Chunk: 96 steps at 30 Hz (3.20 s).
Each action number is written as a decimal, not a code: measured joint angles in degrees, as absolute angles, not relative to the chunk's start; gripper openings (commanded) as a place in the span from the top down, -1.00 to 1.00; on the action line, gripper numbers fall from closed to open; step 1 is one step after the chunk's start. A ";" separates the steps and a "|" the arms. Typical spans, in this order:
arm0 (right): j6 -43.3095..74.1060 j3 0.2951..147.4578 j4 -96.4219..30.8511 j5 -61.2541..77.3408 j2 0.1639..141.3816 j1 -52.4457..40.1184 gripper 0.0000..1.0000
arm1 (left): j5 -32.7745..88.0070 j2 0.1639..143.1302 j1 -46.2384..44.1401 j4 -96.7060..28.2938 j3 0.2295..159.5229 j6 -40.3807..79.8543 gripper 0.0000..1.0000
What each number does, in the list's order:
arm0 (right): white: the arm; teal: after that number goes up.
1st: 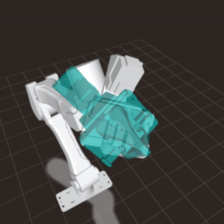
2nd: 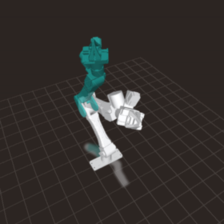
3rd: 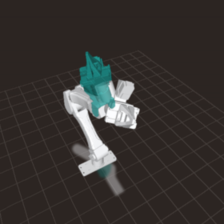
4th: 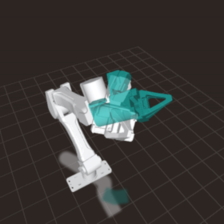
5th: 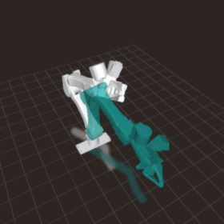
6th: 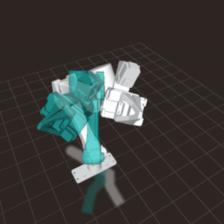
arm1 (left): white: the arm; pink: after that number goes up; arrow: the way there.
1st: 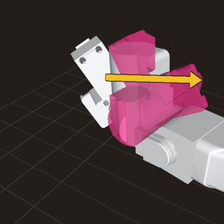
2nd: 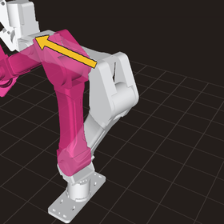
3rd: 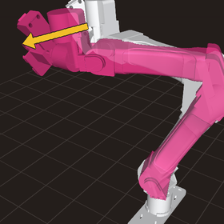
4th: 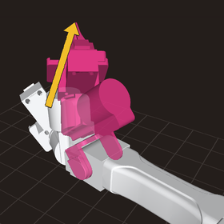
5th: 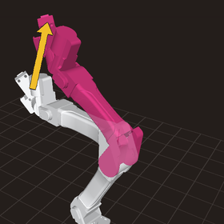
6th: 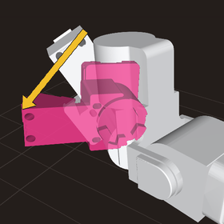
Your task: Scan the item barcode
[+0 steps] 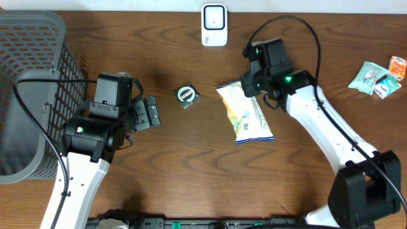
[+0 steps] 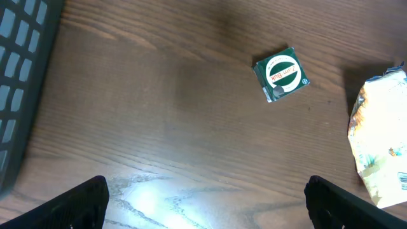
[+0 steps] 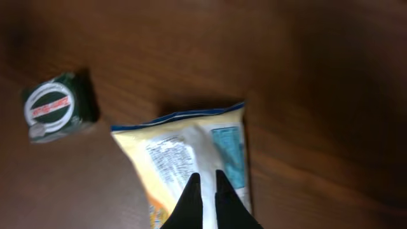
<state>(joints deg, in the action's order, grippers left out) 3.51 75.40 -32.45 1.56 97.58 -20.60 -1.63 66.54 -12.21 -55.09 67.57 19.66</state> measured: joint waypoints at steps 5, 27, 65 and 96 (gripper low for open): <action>3.51 75.40 -34.74 0.51 99.96 -20.60 0.98 | -1.63 66.54 -12.21 -55.09 67.57 19.66 -0.96; 3.68 75.50 -38.09 9.56 107.44 -20.60 0.98 | -1.61 66.54 -12.21 -55.09 67.57 19.66 -0.96; 5.04 75.99 -52.21 3.20 106.39 -20.49 0.98 | -1.63 66.54 -12.21 -55.09 67.57 19.66 -0.96; 9.21 76.12 -27.38 8.97 116.51 -20.45 0.98 | -1.61 66.54 -12.21 -55.11 67.57 19.66 -0.95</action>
<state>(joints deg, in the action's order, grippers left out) 9.21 76.12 -27.38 8.97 116.51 -20.45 -1.61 66.54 -12.21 -55.11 67.57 19.66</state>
